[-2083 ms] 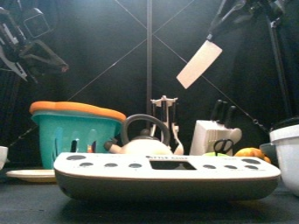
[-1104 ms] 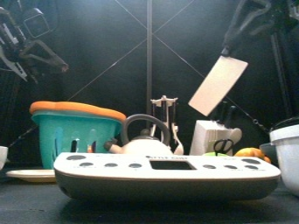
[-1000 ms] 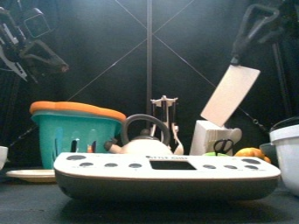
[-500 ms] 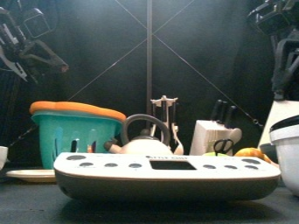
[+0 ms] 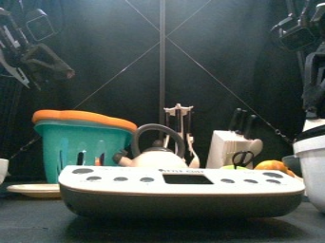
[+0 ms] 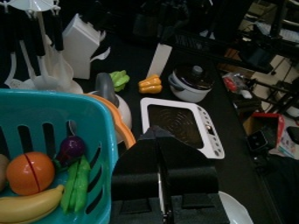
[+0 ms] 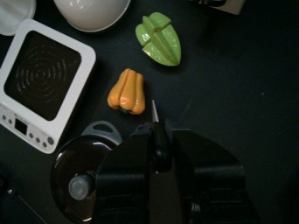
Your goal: Drop knife onto table
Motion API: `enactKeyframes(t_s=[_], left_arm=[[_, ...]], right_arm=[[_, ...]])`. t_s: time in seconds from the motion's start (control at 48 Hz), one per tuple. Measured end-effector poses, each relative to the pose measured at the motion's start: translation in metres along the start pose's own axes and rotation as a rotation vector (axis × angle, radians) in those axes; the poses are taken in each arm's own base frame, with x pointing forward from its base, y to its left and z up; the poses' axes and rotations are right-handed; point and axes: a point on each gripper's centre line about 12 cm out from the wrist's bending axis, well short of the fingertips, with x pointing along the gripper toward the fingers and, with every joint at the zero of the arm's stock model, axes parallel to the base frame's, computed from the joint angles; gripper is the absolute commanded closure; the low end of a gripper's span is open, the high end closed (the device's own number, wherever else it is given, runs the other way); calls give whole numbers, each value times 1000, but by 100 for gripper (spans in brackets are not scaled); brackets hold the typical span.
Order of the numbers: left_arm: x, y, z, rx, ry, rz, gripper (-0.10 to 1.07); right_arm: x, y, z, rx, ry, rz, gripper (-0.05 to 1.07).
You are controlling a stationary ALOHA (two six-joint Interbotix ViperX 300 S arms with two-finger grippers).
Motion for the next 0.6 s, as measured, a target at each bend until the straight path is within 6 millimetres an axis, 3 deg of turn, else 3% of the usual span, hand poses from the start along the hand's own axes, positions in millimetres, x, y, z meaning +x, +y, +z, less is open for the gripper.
enactKeyframes(t_s=[0.417, 0.604], left_arm=[[0, 0, -1, 0, 2, -1, 100], [0, 0, -1, 0, 2, -1, 100]], right_arm=[[3, -11, 2, 51, 19, -33, 37], [4, -12, 2, 48, 21, -37, 27]])
